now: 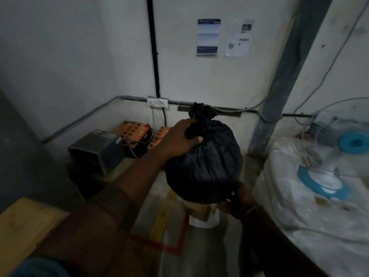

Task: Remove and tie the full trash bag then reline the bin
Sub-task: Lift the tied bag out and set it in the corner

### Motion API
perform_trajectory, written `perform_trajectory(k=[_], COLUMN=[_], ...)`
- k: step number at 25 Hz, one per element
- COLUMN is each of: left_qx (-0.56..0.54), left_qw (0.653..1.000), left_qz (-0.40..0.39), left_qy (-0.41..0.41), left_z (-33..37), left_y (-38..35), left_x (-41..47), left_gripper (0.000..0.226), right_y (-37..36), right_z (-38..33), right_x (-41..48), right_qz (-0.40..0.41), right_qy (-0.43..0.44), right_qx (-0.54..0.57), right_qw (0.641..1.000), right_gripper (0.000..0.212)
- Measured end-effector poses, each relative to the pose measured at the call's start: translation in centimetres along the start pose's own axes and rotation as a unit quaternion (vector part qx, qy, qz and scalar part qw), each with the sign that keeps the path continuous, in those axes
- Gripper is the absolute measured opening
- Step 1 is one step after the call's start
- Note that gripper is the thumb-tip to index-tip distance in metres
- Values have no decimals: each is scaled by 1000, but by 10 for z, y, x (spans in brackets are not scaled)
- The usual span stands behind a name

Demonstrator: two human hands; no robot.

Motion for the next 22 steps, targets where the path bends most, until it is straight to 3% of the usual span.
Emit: perform_trajectory(k=[5,9,14,22], left_qx=[-4,18,29,25], left_qw=[997,996,993,989], left_qz=[-70,-92,-118,-134], left_qy=[-13,-4,14,64], left_z=[-31,-62,-100,-147], left_y=[-58,-102,-161,-230], left_x=[88,151,233,340], left_gripper=[78,85,85,84], right_y=[-19,-52,-74,-76], right_z=[-37,-75,-124,-172], right_x=[54,102,184,330], right_qz=[37,-63,-73,-66], right_qy=[-41,-41,-77,-124], right_qx=[16,31,28,50], right_qw=[998,997,994,989], right_gripper=[49,66,57,61])
Point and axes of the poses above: each hand's wrist, its own x-axis towards the middle knuckle, its own y-axis out of the back of the hand, z = x × y, the point moved 8 cm from there along x, towards the middle knuckle, and after that the axes turned 10 degrees about x, right-handed, at the moved point
